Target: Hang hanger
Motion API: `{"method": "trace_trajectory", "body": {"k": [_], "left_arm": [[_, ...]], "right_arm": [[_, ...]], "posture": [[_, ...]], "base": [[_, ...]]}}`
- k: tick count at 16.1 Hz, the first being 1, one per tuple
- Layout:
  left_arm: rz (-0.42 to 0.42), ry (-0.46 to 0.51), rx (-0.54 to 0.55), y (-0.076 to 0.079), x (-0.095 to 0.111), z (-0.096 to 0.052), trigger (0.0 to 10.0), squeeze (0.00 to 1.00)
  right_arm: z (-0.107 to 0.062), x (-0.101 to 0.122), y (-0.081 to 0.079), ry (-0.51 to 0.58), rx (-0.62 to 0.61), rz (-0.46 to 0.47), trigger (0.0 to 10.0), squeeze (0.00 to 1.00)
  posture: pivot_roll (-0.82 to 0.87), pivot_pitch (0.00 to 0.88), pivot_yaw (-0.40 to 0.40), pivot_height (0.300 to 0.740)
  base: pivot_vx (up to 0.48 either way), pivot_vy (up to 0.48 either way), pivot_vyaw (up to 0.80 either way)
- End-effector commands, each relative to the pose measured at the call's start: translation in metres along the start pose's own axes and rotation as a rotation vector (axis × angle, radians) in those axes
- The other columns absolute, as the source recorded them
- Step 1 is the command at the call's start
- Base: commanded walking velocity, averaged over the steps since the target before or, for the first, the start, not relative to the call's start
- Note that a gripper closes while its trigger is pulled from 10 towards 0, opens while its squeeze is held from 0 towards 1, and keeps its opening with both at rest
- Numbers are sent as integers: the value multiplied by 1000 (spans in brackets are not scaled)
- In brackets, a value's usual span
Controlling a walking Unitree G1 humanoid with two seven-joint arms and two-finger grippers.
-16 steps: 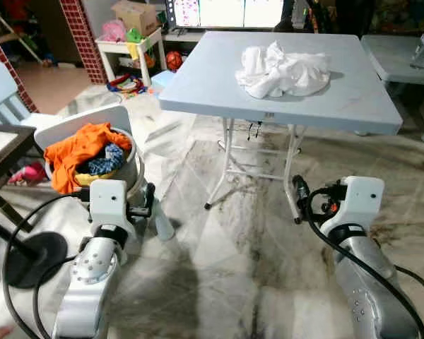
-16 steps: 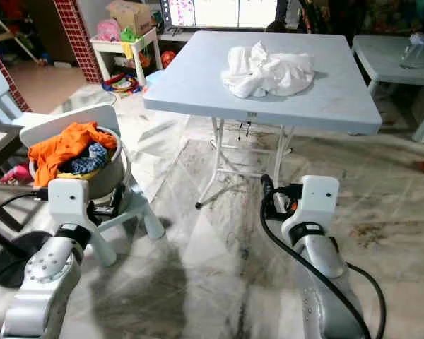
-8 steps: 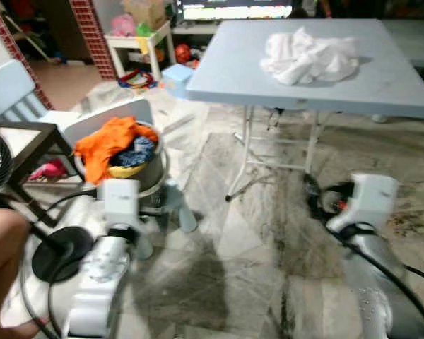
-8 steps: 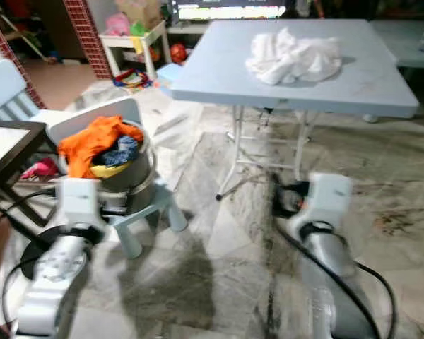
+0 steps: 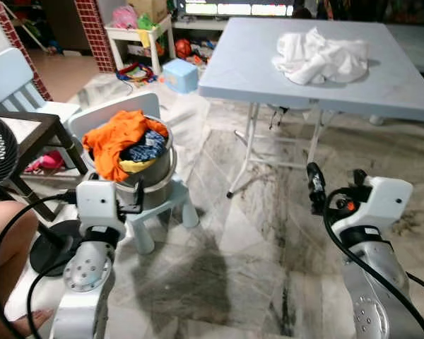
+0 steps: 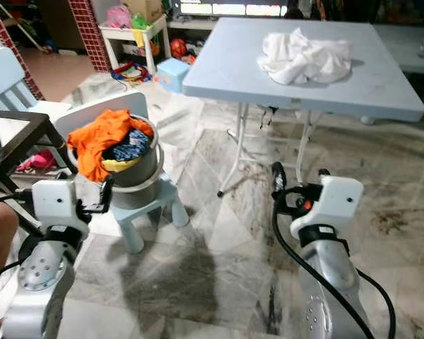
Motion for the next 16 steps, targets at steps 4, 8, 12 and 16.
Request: {"method": "trace_trajectory", "body": {"k": [4, 8, 12, 16], "left_arm": [[24, -18, 10, -3, -4, 2, 10000, 0], [-11, -19, -13, 0, -6, 1, 10000, 0], [-31, -13, -62, 2, -7, -1, 10000, 0], [-48, -19, -76, 5, -8, -1, 10000, 0]], "right_arm": [[0, 1, -3, 19, 19, 23, 10000, 0], [1, 0, -4, 14, 39, -15, 10000, 0], [1, -1, -7, 18, 57, -29, 10000, 0], [3, -4, 1, 1, 41, -54, 10000, 0]], "posture": [[3, 74, 24, 740], [2, 72, 19, 740], [1, 69, 12, 740], [-1, 67, 7, 740]], "base": [[0, 0, 0], [0, 0, 0], [0, 0, 594], [201, 0, 144]]}}
Point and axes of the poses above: a point about 5 cm out from each wrist's last joint towards the gripper, its own z axis pointing out of the wrist towards the gripper, its own x axis along the axis of the wrist's last joint, y = z × x, the point moved 1 cm from there along z, pointing out of the wrist towards the gripper, and after that the axes turned 3 degrees about -z, right-handed, at the moved point
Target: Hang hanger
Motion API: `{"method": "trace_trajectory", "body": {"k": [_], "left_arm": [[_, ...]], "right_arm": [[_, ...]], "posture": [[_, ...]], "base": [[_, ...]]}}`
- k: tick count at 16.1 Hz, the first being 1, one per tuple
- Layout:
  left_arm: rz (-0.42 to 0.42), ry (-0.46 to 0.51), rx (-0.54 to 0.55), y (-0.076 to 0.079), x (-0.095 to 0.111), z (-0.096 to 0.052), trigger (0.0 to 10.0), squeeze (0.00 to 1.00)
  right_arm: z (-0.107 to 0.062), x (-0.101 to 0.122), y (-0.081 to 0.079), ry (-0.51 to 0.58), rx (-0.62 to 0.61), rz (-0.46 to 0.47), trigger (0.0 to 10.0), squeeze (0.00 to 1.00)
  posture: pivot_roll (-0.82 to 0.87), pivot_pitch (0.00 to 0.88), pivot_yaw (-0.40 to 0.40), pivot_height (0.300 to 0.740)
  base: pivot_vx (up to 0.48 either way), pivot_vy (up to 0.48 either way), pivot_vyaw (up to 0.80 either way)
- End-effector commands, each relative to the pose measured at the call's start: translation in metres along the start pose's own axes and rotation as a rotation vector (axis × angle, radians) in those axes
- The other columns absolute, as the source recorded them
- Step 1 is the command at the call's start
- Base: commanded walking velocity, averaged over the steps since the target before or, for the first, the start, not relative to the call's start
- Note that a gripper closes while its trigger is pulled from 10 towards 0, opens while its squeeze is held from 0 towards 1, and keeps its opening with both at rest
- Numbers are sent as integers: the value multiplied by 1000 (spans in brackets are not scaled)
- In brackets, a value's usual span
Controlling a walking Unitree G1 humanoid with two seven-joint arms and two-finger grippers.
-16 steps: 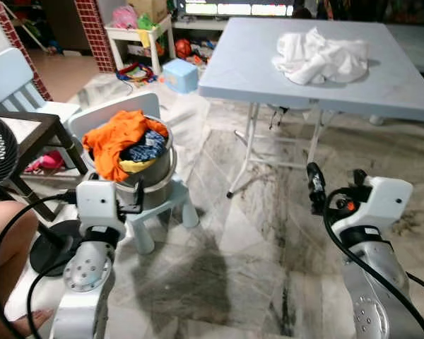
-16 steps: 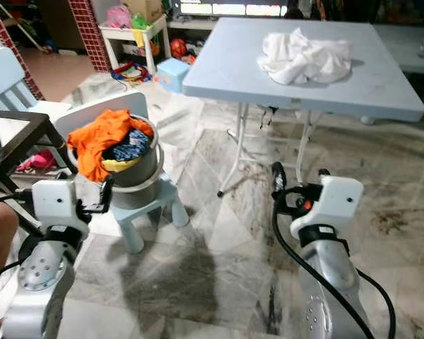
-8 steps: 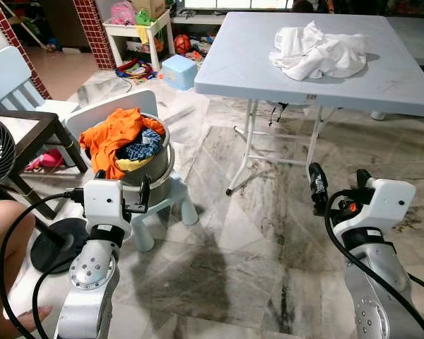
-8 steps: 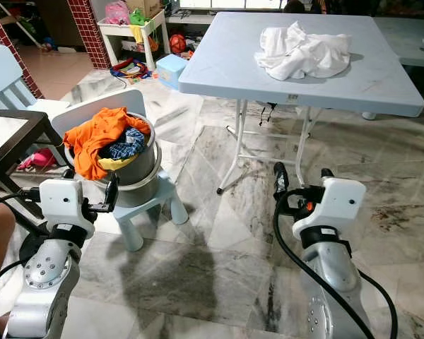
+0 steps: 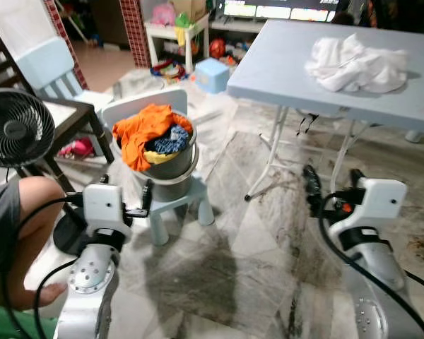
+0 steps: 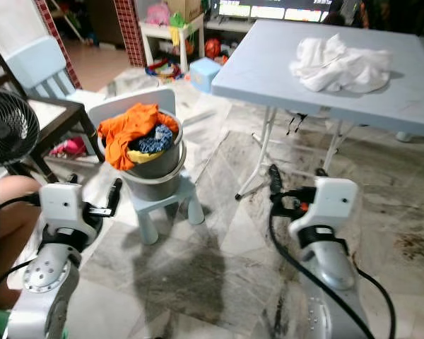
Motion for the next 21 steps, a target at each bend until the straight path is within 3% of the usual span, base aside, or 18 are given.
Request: {"method": "trace_trajectory", "body": {"k": [1, 5, 11, 18, 21], "left_arm": [[0, 10, -8, 0, 2, 0, 10000, 0], [-9, 10, -15, 0, 2, 0, 10000, 0], [-13, 3, -21, 0, 2, 0, 10000, 0], [-42, 8, -59, 9, 3, 0, 10000, 0], [-47, 7, -58, 9, 3, 0, 10000, 0]], "right_arm": [[0, 1, 0, 5, 4, -3, 10000, 0], [0, 1, -4, 13, 25, -13, 10000, 0], [-1, -1, -3, 7, 22, -9, 10000, 0], [0, -2, -2, 6, 28, -20, 10000, 0], [2, 0, -4, 11, 35, -21, 10000, 0]], "posture": [[-1, 67, 7, 740], [1, 74, 6, 740], [2, 77, 10, 740], [8, 78, 0, 740], [9, 78, -6, 740]], "base": [[266, 0, 0], [301, 0, 102], [313, 0, 657], [355, 0, 0], [374, 0, 519]]}}
Point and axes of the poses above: a point about 5 cm out from each wrist's last joint towards the gripper, its own z axis pointing out of the wrist towards the gripper, its own x axis along the axis of the wrist's last joint, y = z × x, the point moved 1 cm from there along z, pointing out of the wrist towards the gripper, and after that the axes turned 3 degrees about -z, right-handed, at the moved point
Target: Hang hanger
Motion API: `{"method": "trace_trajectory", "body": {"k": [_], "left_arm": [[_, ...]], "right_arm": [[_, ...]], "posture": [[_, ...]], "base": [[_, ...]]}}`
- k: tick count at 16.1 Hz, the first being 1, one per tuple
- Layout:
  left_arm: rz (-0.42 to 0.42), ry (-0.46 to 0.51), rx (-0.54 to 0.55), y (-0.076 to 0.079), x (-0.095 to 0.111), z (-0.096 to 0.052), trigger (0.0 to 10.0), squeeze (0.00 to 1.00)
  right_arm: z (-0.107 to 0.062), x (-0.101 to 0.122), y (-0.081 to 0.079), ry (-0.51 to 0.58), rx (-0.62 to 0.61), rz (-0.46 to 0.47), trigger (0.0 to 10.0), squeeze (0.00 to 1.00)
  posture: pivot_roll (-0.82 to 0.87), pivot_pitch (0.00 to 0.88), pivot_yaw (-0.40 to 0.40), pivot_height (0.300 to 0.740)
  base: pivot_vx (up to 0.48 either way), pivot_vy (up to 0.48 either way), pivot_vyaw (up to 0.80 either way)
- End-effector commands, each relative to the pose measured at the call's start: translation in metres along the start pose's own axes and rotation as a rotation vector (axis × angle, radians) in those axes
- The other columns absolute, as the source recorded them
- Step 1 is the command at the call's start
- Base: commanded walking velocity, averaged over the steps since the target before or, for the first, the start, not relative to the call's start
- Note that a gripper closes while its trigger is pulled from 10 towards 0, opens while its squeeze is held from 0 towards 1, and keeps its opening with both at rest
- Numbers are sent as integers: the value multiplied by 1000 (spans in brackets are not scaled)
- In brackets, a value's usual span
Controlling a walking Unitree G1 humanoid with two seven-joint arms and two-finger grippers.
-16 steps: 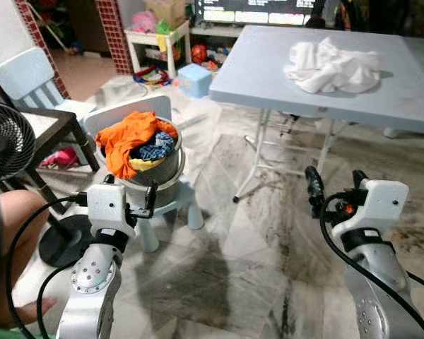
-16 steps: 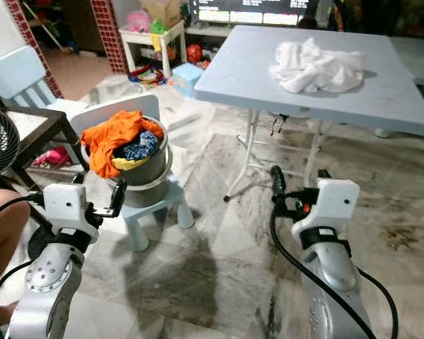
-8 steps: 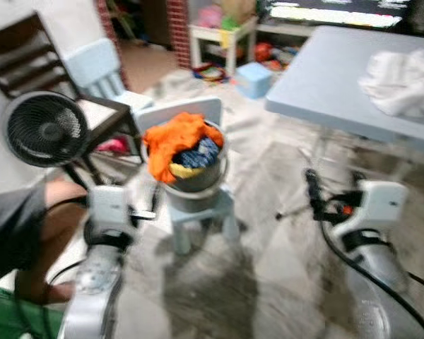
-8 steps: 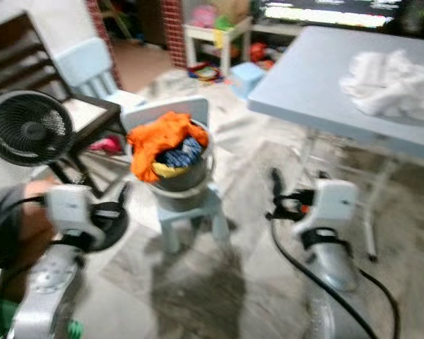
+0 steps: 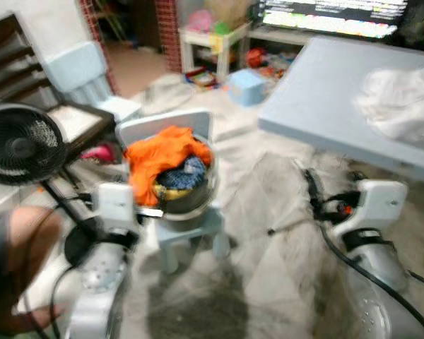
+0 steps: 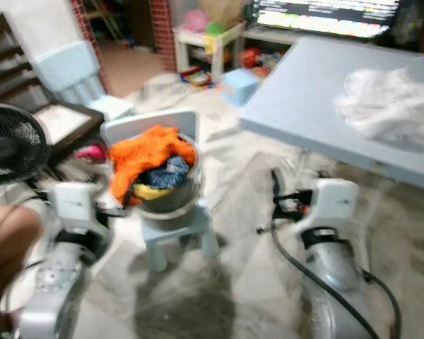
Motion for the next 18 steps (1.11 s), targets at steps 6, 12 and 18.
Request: {"method": "trace_trajectory", "body": {"k": [6, 12, 18], "left_arm": [[19, -1, 41, -13, 3, -2, 10000, 0], [28, -20, 85, -17, 2, -4, 10000, 0], [56, -3, 152, -32, 8, -13, 10000, 0]], "right_arm": [[1, 3, -7, 10, 19, 17, 10000, 0], [2, -1, -9, -15, 23, 16, 10000, 0], [-2, 1, -11, -38, 22, 46, 10000, 0]], "posture": [[7, 79, -3, 740], [12, 80, 1, 740], [30, 84, 1, 740]], "base": [[372, 0, 0], [227, 0, 0], [0, 0, 0]]}}
Point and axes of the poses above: a point about 5 cm out from each wrist's last joint towards the gripper, its own z axis pointing out of the wrist towards the gripper, its own x axis along the axis of the wrist's last joint, y = z × x, the point moved 1 cm from there along z, pointing out of the wrist towards the gripper, and after that the axes turned 3 degrees about -z, right-handed, at the moved point
